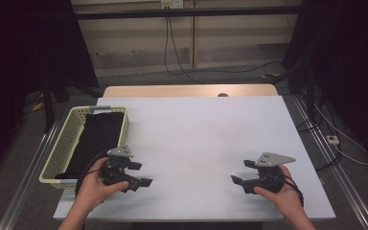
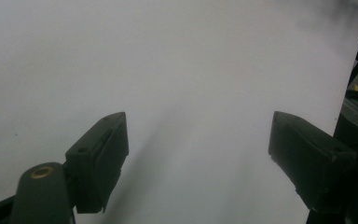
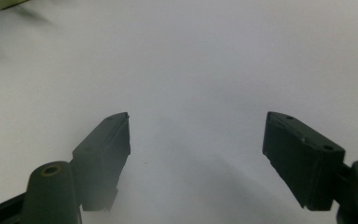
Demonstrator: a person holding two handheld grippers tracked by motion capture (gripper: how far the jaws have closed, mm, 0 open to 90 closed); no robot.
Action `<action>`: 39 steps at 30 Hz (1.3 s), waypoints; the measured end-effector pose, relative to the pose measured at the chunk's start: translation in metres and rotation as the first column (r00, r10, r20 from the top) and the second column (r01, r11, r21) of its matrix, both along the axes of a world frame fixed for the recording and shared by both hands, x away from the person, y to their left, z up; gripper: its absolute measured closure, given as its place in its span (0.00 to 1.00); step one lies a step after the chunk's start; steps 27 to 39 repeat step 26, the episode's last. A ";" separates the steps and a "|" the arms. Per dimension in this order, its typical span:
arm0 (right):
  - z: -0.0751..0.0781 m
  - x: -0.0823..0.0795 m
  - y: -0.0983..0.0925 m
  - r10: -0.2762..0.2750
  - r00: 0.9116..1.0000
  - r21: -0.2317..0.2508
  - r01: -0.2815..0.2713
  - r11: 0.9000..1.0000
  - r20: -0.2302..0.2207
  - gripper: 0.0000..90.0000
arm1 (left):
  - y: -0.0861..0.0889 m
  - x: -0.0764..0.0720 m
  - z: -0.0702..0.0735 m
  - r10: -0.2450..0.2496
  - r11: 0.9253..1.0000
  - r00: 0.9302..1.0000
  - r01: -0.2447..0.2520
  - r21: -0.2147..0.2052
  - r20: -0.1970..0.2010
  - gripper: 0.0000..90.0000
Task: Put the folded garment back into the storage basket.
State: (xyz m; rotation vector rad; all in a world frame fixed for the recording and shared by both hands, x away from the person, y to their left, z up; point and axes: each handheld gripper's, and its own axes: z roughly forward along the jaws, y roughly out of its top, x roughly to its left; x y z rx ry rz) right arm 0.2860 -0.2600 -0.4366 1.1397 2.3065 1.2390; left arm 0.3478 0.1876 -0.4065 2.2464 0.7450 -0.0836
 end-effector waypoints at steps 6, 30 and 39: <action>0.004 0.001 0.003 0.007 1.000 -0.001 -0.007 1.000 0.009 0.27 | 0.001 -0.004 0.000 -0.004 1.000 1.000 0.004 -0.015 -0.001 0.22; -0.007 -0.012 -0.012 -0.017 1.000 -0.016 0.016 1.000 -0.013 0.26 | -0.001 -0.007 -0.003 -0.002 1.000 1.000 0.002 -0.008 0.012 0.20; -0.007 -0.012 -0.012 -0.017 1.000 -0.016 0.016 1.000 -0.013 0.26 | -0.001 -0.007 -0.003 -0.002 1.000 1.000 0.002 -0.008 0.012 0.20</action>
